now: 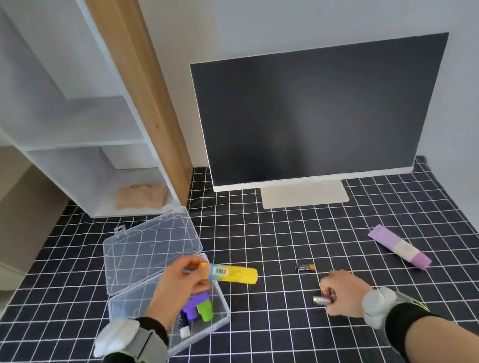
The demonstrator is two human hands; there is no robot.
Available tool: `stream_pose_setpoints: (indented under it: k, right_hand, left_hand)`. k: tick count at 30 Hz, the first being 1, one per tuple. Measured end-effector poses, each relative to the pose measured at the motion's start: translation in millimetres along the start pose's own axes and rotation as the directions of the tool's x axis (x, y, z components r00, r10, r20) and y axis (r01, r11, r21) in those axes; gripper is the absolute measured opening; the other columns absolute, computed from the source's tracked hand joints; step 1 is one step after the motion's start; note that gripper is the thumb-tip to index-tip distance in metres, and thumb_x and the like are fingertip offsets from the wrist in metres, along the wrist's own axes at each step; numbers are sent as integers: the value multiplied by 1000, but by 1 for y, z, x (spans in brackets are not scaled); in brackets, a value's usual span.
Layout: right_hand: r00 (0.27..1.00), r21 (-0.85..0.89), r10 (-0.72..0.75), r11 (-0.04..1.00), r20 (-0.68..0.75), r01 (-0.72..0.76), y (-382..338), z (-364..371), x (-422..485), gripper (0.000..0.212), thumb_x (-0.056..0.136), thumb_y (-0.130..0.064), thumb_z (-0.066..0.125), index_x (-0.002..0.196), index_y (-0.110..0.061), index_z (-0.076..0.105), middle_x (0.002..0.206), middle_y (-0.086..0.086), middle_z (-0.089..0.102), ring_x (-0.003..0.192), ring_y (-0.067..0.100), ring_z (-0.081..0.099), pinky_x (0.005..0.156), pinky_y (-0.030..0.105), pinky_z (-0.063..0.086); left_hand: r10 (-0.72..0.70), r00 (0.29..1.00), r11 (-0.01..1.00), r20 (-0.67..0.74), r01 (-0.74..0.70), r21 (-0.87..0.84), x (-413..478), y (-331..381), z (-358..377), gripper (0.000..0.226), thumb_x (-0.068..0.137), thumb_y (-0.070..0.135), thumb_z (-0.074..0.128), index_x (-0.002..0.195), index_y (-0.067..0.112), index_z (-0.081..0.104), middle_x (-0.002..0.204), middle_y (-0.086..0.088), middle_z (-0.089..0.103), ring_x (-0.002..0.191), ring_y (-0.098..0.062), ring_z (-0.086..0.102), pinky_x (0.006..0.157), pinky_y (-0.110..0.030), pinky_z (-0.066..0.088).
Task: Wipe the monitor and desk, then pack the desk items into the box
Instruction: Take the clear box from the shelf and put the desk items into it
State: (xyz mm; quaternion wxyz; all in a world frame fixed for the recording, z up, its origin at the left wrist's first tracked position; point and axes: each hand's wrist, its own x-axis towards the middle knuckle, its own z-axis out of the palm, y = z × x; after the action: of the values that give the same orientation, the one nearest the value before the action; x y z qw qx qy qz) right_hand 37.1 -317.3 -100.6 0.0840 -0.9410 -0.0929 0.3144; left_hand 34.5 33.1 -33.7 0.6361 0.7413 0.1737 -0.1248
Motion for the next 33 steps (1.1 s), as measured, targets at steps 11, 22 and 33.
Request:
stream_pose_setpoints:
  k: [11,22,33]
  right_hand:
    - [977,774,-124,596,-174,214,-149,-66,52,8,86,-15,70,83,-7,69,70,6,68,62,17,67,68,32,60]
    - [978,398,-13,912,-210,97,-186,-31,83,16,92,-24,52,101,-14,62,97,6,64,72,22,60,68,30,49]
    - [977,1,-197,980,-83,198,-204,-14,124,56,98,-23,46,150,-28,26,162,1,9,145,34,18,116,42,27]
  left_hand:
    - [-172,957,982,-233,185,33,-17,-56,-125,10,89,6,63,93,-3,66,87,-21,70,68,-28,67,71,-35,60]
    - [-178,939,967,-295,223,124,-18,-54,-127,14,93,5,54,87,0,66,77,-14,65,59,-21,59,61,-29,57]
    - [-36,999,621,5,19,783,4,-47,-126,24,95,15,47,107,14,68,111,-6,63,103,-22,60,84,-24,41]
